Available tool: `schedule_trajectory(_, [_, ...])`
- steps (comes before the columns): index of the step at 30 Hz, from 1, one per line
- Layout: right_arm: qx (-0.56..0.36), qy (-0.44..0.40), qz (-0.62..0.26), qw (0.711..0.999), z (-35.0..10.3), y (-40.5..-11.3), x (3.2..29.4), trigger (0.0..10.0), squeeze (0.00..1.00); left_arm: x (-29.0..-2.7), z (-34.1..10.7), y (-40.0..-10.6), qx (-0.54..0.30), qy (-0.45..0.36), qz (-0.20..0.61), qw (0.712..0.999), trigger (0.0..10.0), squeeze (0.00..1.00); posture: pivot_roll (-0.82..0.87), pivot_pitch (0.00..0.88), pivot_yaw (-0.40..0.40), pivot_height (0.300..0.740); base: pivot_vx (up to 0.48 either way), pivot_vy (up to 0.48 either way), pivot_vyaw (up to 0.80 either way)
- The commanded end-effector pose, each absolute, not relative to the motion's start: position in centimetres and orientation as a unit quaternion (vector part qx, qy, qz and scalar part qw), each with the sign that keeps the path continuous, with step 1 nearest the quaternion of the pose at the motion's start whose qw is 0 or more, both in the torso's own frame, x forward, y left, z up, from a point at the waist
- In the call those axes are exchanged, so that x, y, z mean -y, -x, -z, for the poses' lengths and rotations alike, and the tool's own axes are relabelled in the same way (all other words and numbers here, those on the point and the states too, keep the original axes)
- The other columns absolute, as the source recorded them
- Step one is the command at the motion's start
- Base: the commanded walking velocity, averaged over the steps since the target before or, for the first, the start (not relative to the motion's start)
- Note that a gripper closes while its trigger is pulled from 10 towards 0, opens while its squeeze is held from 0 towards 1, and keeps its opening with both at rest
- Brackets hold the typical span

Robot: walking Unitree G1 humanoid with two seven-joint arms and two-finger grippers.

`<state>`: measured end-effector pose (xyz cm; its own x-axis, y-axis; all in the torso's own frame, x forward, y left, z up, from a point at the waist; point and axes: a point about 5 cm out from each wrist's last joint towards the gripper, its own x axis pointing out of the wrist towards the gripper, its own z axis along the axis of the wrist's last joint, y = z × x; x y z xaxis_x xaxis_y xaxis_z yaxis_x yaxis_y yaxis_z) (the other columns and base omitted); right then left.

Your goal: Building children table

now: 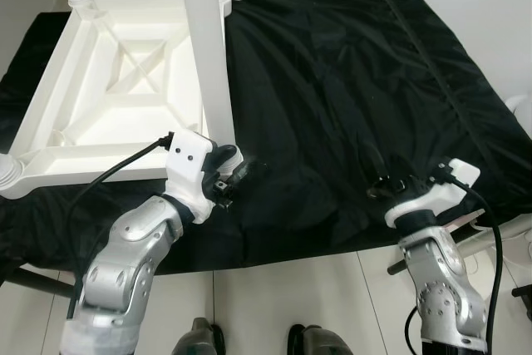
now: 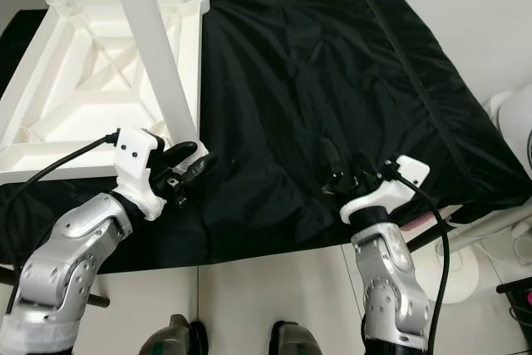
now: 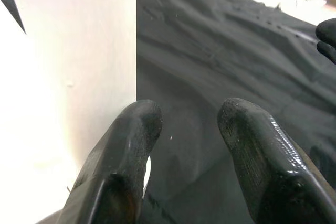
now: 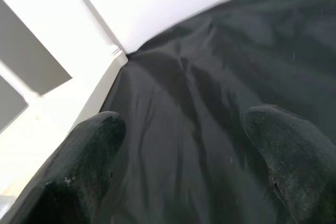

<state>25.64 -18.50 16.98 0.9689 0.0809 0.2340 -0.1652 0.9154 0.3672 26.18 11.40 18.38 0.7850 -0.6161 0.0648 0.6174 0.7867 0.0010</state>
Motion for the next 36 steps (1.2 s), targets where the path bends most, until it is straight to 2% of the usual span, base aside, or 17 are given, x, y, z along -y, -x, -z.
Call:
schedule_trajectory(1, [0.098, -0.173, -0.044, 0.979, -16.3, -25.9, 18.5, 10.0, 0.0, -12.0, -17.9, -26.7, 0.031, 0.012, 0.293, 0.956, 10.0, 0.0, -0.08, 0.026, 0.013, 0.74, 0.0, 0.0, 0.0])
schedule_trajectory(8, [0.089, -0.104, -0.01, 0.99, -15.0, -26.7, 18.1, 10.0, 0.0, -12.5, -16.5, -27.2, 0.028, 0.026, 0.246, 0.968, 10.0, 0.0, -0.09, 0.0, 0.015, 0.74, 0.0, 0.0, 0.0])
schedule_trajectory(19, [0.082, -0.082, 0.0, 0.993, -14.0, -26.9, 18.3, 10.0, 0.0, -14.1, -16.0, -27.2, 0.03, 0.026, 0.227, 0.973, 10.0, 0.0, -0.1, 0.0, 0.033, 0.74, 0.0, 0.0, 0.0])
schedule_trajectory(25, [0.081, -0.052, 0.017, 0.995, -13.3, -26.8, 18.6, 10.0, 0.0, -14.9, -15.9, -28.2, 0.038, 0.002, 0.168, 0.985, 10.0, 0.0, -0.1, 0.0, 0.047, 0.74, 0.0, 0.0, 0.0])
schedule_trajectory(36, [0.059, -0.018, 0.026, 0.998, -12.5, -27.2, 18.0, 10.0, 0.0, -14.8, -14.9, -29.4, 0.008, -0.005, 0.111, 0.994, 10.0, 0.0, -0.12, 0.0, 0.058, 0.74, 0.0, 0.0, 0.0])
